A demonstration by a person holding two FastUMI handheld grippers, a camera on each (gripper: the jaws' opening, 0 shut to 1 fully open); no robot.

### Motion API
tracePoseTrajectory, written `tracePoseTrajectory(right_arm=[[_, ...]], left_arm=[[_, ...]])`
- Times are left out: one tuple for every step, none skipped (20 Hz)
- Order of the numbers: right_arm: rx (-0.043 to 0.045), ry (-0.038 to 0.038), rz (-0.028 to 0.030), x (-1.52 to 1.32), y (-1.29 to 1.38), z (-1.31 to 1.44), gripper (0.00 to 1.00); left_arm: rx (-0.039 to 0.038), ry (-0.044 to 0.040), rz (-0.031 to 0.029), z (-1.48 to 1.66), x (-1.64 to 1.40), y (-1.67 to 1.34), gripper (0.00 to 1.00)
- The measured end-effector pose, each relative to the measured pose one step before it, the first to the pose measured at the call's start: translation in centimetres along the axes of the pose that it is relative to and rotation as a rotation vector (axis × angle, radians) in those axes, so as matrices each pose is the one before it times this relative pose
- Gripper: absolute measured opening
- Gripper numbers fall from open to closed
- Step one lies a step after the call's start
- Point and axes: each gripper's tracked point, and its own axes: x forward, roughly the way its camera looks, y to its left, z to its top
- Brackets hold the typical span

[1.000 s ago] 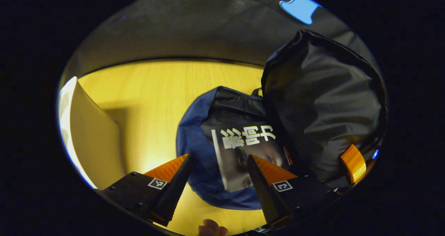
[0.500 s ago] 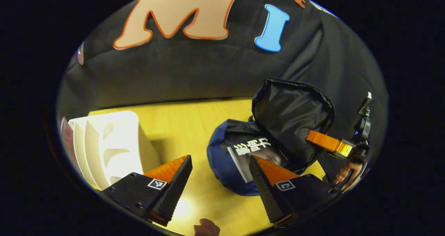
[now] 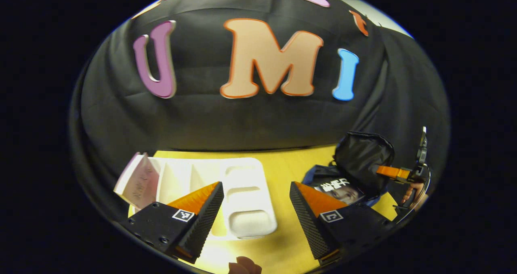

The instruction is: Open the schoolbag, grab two books from the bookshelf and put them into the schoolbag.

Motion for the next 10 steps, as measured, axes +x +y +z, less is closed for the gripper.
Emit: tracePoseTrajectory(right_arm=[[0.00350, -0.00090, -0.00142, -0.063, -0.064, -0.039, 0.03], [0.00505, -0.00052, -0.00216, 0.084, 0.055, -0.014, 0.03], [0.00386, -0.00139, -0.00138, -0.036, -0.026, 0.016, 0.03], [0.00503, -0.00262, -0.00078, -0.030, 0.003, 0.036, 0.03], [0.00473, -0.00247, -0.00207, 0.021, 0.012, 0.000, 0.03], [0.00025, -0.00175, -0.00215, -0.014, 0.032, 0.066, 0.03], [0.00040, 0.00032, -0.00050, -0.046, -0.016, 0.017, 0.03], [-0.00238, -0.00184, -0.00113, -0.038, 0.018, 0.050, 0.03], [-0.00072, -0.00001, -0.00048, 0.048, -0.127, -0.022, 0.03], [0.00042, -0.00051, -0.00104, 0.053, 0.057, 0.034, 0.03]], left_arm=[[-0.01322, -0.01258, 0.03414, 0.454, -0.259, 2.243, 0.96], [-0.01437, -0.00693, 0.03238, 0.435, -0.331, 2.262, 0.96], [-0.01427, -0.00475, 0.03290, 0.515, -0.232, 2.253, 0.96], [-0.01736, -0.00477, 0.03198, 0.619, -0.003, 2.667, 0.96], [-0.00667, -0.00244, 0.01904, 0.519, 0.083, 2.010, 0.96], [-0.00016, 0.00294, 0.02044, 0.260, 0.406, 1.611, 0.96], [0.00647, 0.01011, 0.01226, -0.027, 0.545, 1.333, 0.96], [0.00208, 0.01723, 0.00518, -0.217, 0.441, 1.189, 0.96], [-0.00424, 0.01320, -0.00555, 0.042, 0.493, 0.972, 0.96], [-0.00867, 0.01595, 0.00049, -0.103, 0.878, 0.982, 0.96]])
